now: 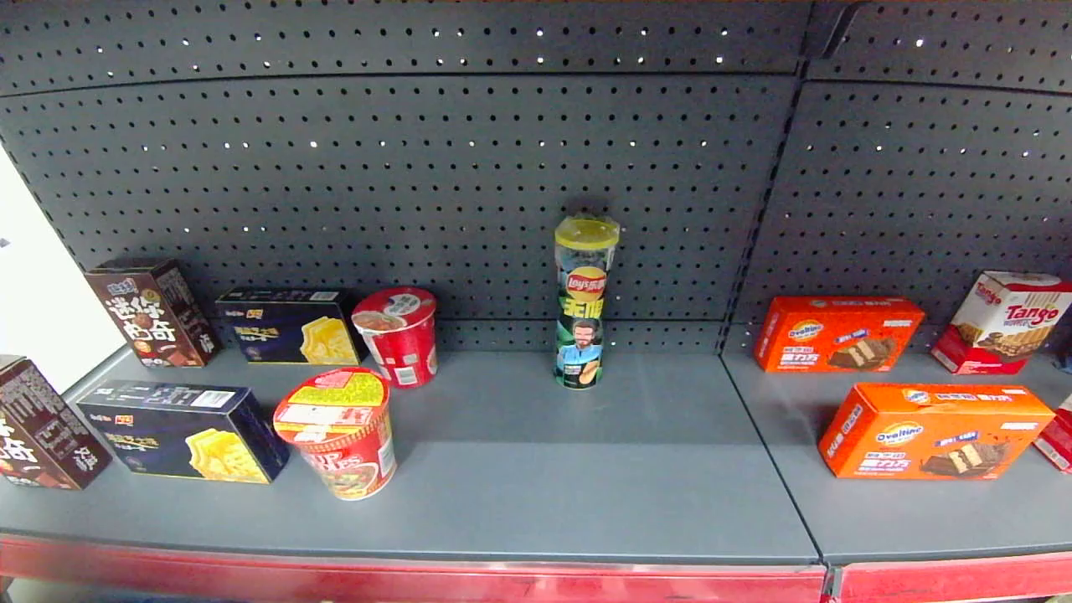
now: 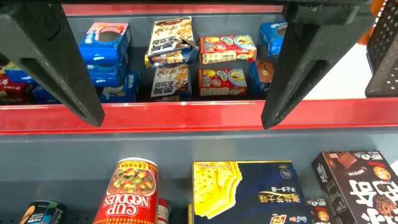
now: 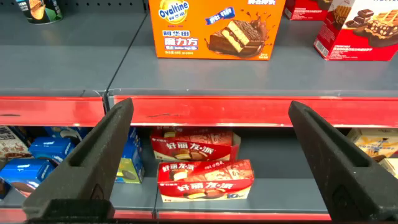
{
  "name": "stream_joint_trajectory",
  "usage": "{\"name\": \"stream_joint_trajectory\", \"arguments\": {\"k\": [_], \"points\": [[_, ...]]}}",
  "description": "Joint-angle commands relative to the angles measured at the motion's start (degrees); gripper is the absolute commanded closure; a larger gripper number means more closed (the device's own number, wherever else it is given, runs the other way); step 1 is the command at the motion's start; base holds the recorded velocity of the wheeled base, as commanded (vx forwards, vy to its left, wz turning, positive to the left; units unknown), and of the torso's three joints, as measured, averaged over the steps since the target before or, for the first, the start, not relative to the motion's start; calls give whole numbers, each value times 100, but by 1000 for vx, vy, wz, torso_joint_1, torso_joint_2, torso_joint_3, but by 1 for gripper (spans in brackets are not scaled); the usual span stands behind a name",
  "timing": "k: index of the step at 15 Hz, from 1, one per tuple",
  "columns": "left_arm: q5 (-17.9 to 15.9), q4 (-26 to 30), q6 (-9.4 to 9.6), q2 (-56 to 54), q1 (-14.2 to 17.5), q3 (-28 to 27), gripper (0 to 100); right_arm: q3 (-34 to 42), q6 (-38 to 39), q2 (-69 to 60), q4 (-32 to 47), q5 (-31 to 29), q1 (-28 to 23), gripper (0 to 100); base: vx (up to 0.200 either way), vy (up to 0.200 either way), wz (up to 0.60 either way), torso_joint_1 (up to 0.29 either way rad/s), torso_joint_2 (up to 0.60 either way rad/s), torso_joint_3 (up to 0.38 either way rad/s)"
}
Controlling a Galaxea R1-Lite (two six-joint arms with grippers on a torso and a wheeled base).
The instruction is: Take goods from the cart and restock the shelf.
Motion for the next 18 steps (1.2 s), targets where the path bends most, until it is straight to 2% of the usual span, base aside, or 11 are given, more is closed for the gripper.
{"name": "stream_joint_trajectory", "arguments": {"k": [1,2,18], "points": [[1,-3,-2,6,1,0,0,0,-4,-2,-1,-2,0,0,0,0,0,0,0,0],[1,-3,-2,6,1,0,0,0,-13,-2,-1,-2,0,0,0,0,0,0,0,0],[-8,-3,7,6,1,0,0,0,-31,-2,-10,-11,0,0,0,0,600,2,2,3]]}}
